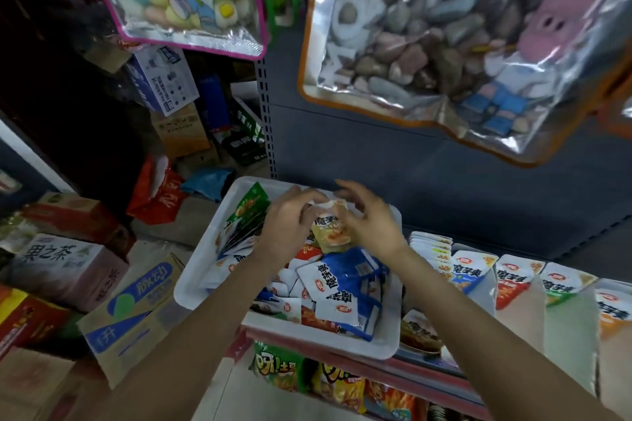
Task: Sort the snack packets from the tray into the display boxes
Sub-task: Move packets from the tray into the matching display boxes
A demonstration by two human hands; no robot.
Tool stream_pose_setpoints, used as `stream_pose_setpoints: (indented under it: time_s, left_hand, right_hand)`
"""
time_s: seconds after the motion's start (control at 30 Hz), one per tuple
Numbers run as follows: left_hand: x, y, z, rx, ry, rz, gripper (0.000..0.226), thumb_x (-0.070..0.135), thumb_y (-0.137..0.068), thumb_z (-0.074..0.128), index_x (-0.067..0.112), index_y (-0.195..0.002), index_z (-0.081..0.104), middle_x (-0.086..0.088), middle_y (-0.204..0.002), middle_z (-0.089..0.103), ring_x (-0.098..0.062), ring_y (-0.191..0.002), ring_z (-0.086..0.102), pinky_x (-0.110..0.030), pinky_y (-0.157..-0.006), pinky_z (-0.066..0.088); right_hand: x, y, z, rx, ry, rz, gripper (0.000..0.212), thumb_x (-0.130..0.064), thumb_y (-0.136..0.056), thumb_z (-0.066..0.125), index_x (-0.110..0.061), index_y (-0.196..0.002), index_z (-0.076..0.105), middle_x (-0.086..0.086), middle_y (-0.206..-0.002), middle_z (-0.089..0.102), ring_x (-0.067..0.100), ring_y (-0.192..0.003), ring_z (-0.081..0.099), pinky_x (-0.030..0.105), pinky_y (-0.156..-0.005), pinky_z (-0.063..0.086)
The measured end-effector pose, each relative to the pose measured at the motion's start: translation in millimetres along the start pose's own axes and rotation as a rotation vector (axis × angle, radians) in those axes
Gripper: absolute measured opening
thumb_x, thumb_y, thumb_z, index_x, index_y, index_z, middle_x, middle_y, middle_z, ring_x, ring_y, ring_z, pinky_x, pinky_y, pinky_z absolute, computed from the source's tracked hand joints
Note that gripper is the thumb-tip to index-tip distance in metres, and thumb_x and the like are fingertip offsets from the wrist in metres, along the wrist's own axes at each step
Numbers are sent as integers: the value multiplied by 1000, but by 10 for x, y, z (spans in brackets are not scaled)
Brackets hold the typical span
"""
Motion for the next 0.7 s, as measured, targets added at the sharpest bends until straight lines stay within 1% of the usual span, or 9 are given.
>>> stream_pose_setpoints:
  time_s: [0.07, 0.1, 0.23, 0.3, 0.37, 0.43, 0.5, 0.6, 0.7]
  left_hand:
    - [258, 0, -48, 8, -17, 64, 11, 6, -87, 61, 11, -95, 66, 16, -72, 43, -3, -61, 45, -23, -62, 36]
    - [344, 1, -55, 9, -12, 64, 8, 10, -87, 62, 11, -94, 65, 13, -72, 47, -6, -63, 47, -24, -63, 38]
    - [573, -15, 77, 23, 94, -5, 16, 14, -86, 66, 11, -101, 63, 8, -80, 58, -6, -71, 53, -16, -67, 42]
    - [695, -27, 246, 4, 123, -23, 19, 14, -88, 63, 10, -107, 61, 6, -88, 61, -6, -77, 55, -8, -68, 42]
    - [752, -13, 465, -40, 110, -66, 25, 13, -91, 59, 10, -116, 56, 2, -96, 63, -10, -82, 58, -11, -70, 41]
    - [785, 37, 745, -142, 56, -105, 26, 8, -93, 51, 7, -118, 54, -6, -102, 62, -21, -90, 61, -22, -74, 43]
    - [843, 122, 1100, -323, -56, -98, 32, 2, -92, 43, 7, -122, 55, -12, -114, 59, -29, -102, 59, -30, -84, 44]
    - [890, 317, 1568, -602, -269, -40, 49, -2, -91, 42, 11, -138, 43, -11, -140, 42, -27, -127, 41, -32, -103, 34]
    - [896, 443, 1756, -697, -409, 38, 59, -2, -88, 48, 15, -144, 35, -6, -151, 27, -21, -138, 26, -30, -112, 22]
  right_hand:
    - [-155, 48, -187, 25, 64, -86, 15, -17, -90, 62, -15, -103, 69, -20, -82, 62, -18, -74, 54, 2, -67, 37]
    - [-185, 81, -285, 41, 82, -114, 10, -14, -90, 62, -13, -94, 71, -23, -74, 59, -17, -68, 54, 4, -64, 37]
    - [-152, 267, -735, 144, 81, -148, 8, -10, -88, 63, -6, -86, 70, -13, -76, 62, -16, -67, 55, 5, -66, 37]
    - [-89, 403, -987, 208, 69, -140, 10, -12, -89, 62, -10, -82, 68, -11, -73, 63, -7, -65, 56, 13, -64, 42]
    - [-22, 541, -1273, 293, 52, -129, 16, -16, -89, 63, -19, -74, 64, -14, -62, 60, -1, -58, 54, 23, -63, 45]
    - [78, 659, -1551, 369, 12, -95, 18, -19, -88, 64, -24, -71, 63, -18, -63, 63, 1, -61, 59, 33, -67, 52]
    - [173, 772, -1810, 451, -9, -64, 15, -18, -88, 65, -21, -74, 68, -14, -69, 67, 10, -69, 64, 43, -70, 54]
    - [356, 910, -2107, 552, -104, -8, 20, -17, -87, 66, -30, -72, 69, -6, -74, 69, 25, -77, 67, 51, -72, 54]
    - [482, 975, -2217, 566, -194, 30, 29, -15, -87, 66, -38, -69, 69, -8, -76, 70, 25, -81, 67, 53, -78, 54]
Point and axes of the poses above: each hand's wrist, its own y-axis away from the middle knuckle, its own z-axis out of the palm, x = y × z, the point moved 10 cm from there along -y, towards the middle knuckle
